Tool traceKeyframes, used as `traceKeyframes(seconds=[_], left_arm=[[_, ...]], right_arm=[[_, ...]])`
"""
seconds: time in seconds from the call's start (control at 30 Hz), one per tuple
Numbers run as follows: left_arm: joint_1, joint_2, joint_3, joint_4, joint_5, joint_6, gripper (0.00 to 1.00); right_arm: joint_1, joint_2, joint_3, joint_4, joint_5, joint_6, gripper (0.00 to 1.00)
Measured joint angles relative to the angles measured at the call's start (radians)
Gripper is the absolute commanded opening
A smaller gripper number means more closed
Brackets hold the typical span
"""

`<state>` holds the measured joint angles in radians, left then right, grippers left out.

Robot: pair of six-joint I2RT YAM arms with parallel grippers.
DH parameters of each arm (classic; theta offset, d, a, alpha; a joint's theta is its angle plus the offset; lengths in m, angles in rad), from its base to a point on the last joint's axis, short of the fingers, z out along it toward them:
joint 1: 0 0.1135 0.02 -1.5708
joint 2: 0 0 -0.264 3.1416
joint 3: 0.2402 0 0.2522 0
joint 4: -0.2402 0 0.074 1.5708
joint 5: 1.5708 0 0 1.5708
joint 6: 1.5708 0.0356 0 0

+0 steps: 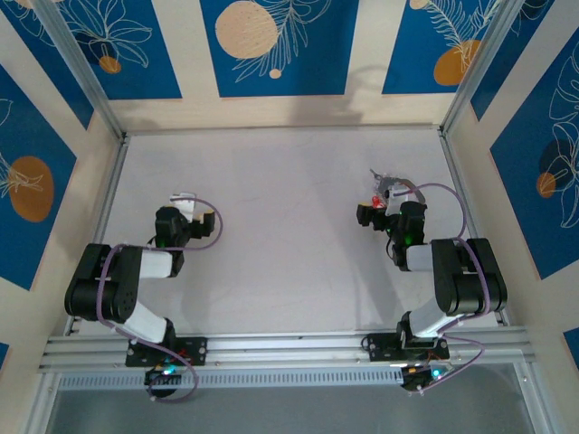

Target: Put the keys on the keyring

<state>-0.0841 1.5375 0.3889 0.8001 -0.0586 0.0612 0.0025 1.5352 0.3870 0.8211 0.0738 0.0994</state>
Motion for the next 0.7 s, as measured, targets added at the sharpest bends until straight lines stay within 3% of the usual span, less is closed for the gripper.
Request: traceKeyframes(seconds=[0.3,0.43,0.7], left_arm=[[0.001,-0.005,0.006,-0.020,0.014,0.001,1.00],[0.001,-0.094,0.107,-0.265,0.022,-0.020,1.00],[0.001,-0.372,0.446,-0.760,0.052,-0.196,1.00]], right_arm=[[-0.003,0.000,0.000,0.000,0.000,0.001,0.99],[-0.005,-0.045,-0.002,-0.033,0.041,0.019,0.99],[-0.017,-0.382,0.201,-0.509,0.133,0.189,0.99]])
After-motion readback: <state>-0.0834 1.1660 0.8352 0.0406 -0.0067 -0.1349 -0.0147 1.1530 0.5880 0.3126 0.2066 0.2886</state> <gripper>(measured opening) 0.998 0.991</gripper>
